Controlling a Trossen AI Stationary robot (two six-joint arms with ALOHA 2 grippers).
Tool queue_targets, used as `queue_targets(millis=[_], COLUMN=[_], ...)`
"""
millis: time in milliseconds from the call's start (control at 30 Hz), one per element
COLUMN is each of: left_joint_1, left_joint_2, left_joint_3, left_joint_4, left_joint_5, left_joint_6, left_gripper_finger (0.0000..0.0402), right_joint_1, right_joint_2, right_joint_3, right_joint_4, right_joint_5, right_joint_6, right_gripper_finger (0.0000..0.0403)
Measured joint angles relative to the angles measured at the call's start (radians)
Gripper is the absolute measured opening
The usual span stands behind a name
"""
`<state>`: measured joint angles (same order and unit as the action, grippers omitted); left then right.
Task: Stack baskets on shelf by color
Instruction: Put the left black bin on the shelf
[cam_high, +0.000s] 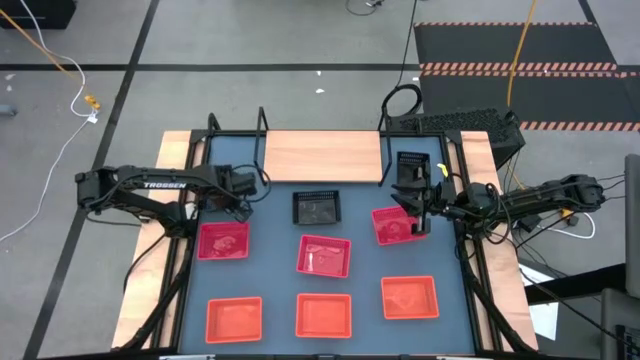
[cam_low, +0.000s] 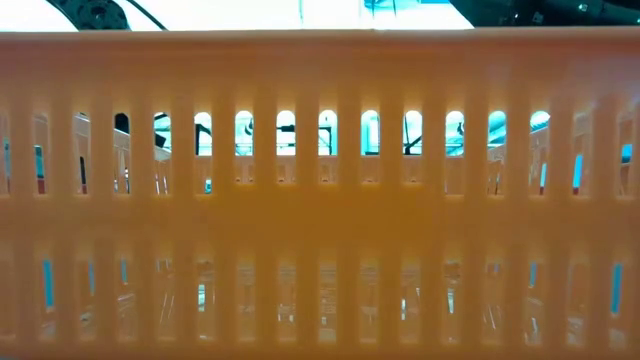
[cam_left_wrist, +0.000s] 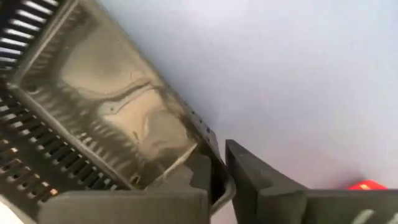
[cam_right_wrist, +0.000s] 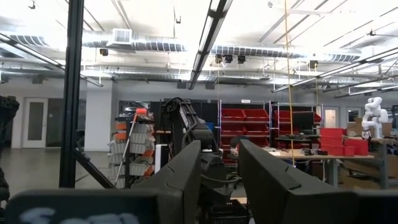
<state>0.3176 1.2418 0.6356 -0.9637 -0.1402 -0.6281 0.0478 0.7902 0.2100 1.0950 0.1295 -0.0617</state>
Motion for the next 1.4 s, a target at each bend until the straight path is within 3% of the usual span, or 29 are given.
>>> queue_targets(millis=[167,300,467,633,800,933,1167,1400], left_joint_1=[-0.002,-0.032,-0.082,-0.111,-0.111,-0.111,-0.109,-0.102], left_joint_2=[-0.008,-0.033,-0.063,-0.065,-0.040,0.011,0.194,0.451], left_joint_3=[0.052,0.154,0.347,0.584,0.793,0.895,0.989,1.009], left_joint_4=[-0.052,-0.186,-0.380,-0.481,-0.394,-0.235,0.003,0.018], left_joint_5=[-0.014,-0.082,-0.185,-0.286,-0.377,-0.389,-0.388,-0.349], left_joint_6=[0.000,-0.015,-0.074,-0.080,-0.037,0.066,0.238,0.254], left_gripper_finger=[0.0040,0.0053,0.0023,0.0022,0.0032,0.0023,0.0028,0.0029], right_joint_1=[0.000,0.000,0.000,0.000,0.000,0.000,0.000,0.000], right_joint_2=[0.000,0.000,0.000,0.000,0.000,0.000,0.000,0.000], right_joint_3=[0.000,0.000,0.000,0.000,0.000,0.000,0.000,0.000], right_joint_4=[0.000,0.003,0.003,0.000,0.014,0.045,0.068,0.060], right_joint_5=[0.000,0.000,0.000,0.000,0.000,0.000,0.002,0.002], right_joint_6=[0.014,0.023,0.031,0.032,0.033,0.033,0.051,0.080], right_gripper_finger=[0.0105,0.0105,0.0105,0.0105,0.0105,0.0105,0.0105,0.0105])
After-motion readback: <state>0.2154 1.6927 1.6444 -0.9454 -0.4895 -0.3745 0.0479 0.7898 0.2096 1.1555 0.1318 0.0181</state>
